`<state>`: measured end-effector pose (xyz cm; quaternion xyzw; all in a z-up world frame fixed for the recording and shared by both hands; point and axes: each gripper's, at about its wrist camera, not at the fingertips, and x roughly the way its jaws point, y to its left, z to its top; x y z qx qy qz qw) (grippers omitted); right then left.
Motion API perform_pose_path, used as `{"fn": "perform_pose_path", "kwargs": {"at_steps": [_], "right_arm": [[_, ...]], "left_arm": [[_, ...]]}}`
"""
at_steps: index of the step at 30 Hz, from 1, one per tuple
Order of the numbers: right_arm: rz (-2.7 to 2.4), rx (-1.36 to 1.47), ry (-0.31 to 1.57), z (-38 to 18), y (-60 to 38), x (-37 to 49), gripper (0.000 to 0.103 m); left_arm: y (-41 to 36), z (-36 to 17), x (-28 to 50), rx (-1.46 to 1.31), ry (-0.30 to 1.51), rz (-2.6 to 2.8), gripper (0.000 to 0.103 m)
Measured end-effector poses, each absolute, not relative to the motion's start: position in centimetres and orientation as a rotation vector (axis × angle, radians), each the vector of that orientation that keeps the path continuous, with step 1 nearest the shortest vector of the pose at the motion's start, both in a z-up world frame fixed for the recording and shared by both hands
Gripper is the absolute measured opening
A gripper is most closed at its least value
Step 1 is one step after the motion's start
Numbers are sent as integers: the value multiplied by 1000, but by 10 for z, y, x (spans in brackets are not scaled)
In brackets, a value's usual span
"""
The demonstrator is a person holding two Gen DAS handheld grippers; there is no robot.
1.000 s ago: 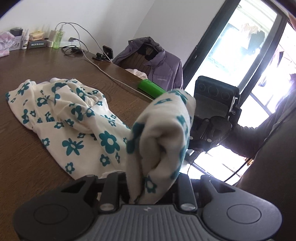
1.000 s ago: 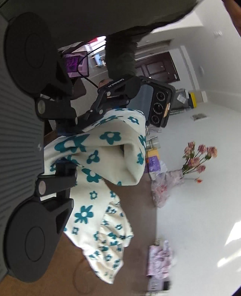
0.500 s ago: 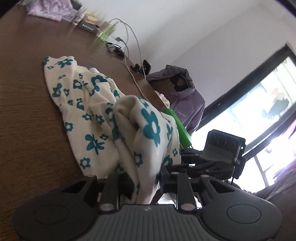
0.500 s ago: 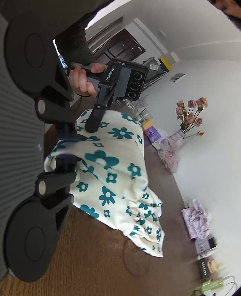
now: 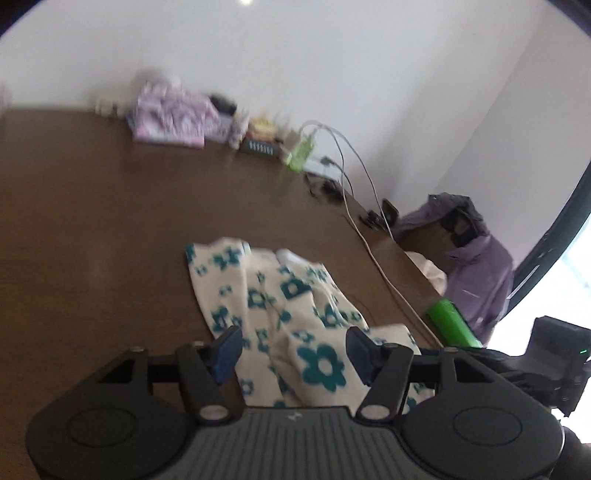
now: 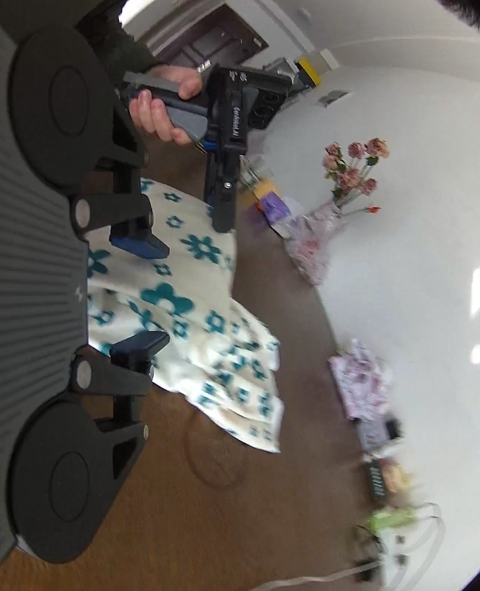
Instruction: Fold clothes
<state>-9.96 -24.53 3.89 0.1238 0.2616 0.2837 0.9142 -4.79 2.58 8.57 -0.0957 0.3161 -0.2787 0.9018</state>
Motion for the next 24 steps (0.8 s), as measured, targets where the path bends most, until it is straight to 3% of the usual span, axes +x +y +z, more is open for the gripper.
{"fn": "perform_pose_path", "kwargs": {"at_steps": [2,3,5,7,14,21,23,24], "right_arm": [[526,134,457,56,-230,-104,32],[506,84,434,61,-220,-103,19],[476,9,407,65,-199,-101,18],[461,-32,407,59,-179,-95,15],[404,-91,560,19,-149,-80,13],[378,91,591,18,-175,-83,14],[341,121,547,30,-184,-89,19],[325,123,532,34,-188,-91,30]], "left_arm": [[5,94,-64,-43,522,-588,41],[-10,94,-72,54,479,-596,35],[-35,86,-80,201,476,-620,18],[-47,72,-80,254,523,-618,11],[-42,35,-62,219,606,-587,11],[-40,37,-54,188,583,-625,12],[-26,46,-56,140,579,-629,25],[-18,49,-58,112,576,-623,31]]}}
